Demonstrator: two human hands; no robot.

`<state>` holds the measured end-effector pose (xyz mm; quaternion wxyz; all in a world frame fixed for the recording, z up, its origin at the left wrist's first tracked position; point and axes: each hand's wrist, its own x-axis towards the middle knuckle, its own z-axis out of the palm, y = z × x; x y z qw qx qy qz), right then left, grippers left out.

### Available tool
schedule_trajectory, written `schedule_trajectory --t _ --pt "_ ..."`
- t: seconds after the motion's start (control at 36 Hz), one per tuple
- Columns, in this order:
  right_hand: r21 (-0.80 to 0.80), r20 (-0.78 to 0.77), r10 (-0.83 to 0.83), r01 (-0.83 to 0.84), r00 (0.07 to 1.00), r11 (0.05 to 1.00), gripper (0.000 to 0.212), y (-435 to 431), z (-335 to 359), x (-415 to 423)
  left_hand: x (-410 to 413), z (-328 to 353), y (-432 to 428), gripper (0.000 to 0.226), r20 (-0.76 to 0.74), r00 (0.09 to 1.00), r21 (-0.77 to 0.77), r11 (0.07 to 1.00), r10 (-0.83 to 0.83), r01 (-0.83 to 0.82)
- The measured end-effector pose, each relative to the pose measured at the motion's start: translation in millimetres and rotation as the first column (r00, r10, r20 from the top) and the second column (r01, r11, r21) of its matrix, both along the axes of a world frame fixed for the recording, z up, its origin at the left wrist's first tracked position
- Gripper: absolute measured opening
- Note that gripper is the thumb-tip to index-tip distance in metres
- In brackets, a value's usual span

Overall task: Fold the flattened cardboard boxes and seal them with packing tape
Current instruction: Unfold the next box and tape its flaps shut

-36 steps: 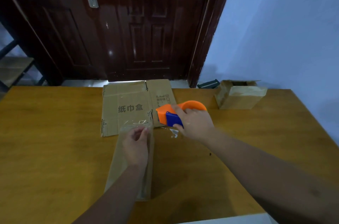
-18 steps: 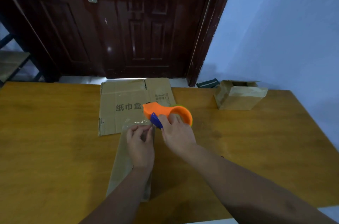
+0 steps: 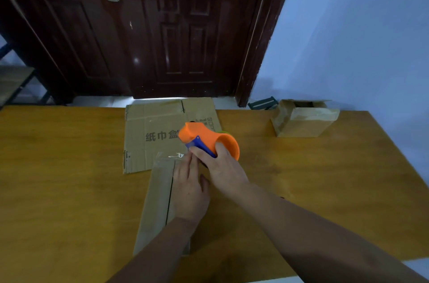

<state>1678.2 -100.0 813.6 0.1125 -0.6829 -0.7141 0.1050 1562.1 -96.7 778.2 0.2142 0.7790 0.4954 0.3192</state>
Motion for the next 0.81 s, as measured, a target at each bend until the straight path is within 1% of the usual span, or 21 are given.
schedule_trajectory --t 0.08,0.14,0.22,0.28,0.39,0.44,0.5,0.61,0.67,0.72,0.81 --pt "-0.018 -0.021 -0.026 0.025 0.999 1.0 0.06 1.6 -3.6 0.2 -2.5 -2.2 1.9 0.064 -0.042 0.999 0.052 0.998 -0.021 0.023" --pt "-0.025 -0.028 -0.041 0.04 0.999 0.999 0.06 2.8 -6.2 2.2 -3.8 -1.9 2.1 0.061 -0.065 0.996 0.089 0.994 -0.056 0.061" --pt "-0.045 -0.042 -0.079 0.077 0.996 0.996 0.057 5.2 -7.8 7.0 -3.5 -1.2 1.6 0.057 -0.078 0.993 0.09 0.992 -0.087 0.094" --pt "-0.062 -0.06 -0.123 0.119 0.991 0.991 0.052 6.9 -7.8 10.8 -2.6 -2.4 1.7 0.059 -0.022 0.998 0.029 0.997 -0.064 0.065" --pt "-0.067 -0.053 -0.189 0.185 0.981 0.98 0.047 6.0 -12.1 19.3 -3.1 -1.5 4.6 0.058 0.129 0.989 -0.163 0.985 0.076 -0.054" --pt "-0.088 -0.03 -0.221 0.218 0.975 0.972 0.049 2.9 -16.5 24.0 -3.1 -0.2 5.8 0.055 0.158 0.982 -0.206 0.976 0.104 -0.07" --pt "-0.121 -0.009 -0.245 0.242 0.97 0.963 0.053 -1.9 -20.3 27.8 -3.2 0.0 7.4 0.051 0.153 0.983 -0.223 0.972 0.106 -0.07" --pt "-0.21 0.085 -0.272 0.284 0.959 0.936 0.071 -13.1 -34.3 37.1 -4.0 -2.7 10.1 0.042 0.126 0.985 -0.239 0.967 0.121 -0.088" --pt "-0.266 0.119 -0.277 0.299 0.954 0.916 0.074 -18.5 -43.3 42.2 -4.0 -3.9 10.6 0.038 0.087 0.989 -0.233 0.968 0.116 -0.093" --pt "-0.317 0.145 -0.276 0.309 0.95 0.897 0.073 -24.2 -51.8 45.5 -2.4 -4.1 11.5 0.036 -0.002 0.996 -0.215 0.973 0.084 -0.083" --pt "-0.374 0.199 -0.261 0.319 0.945 0.871 0.067 -32.1 -63.1 48.3 1.3 -5.7 14.0 0.044 -0.171 0.985 -0.174 0.983 0.031 -0.061"
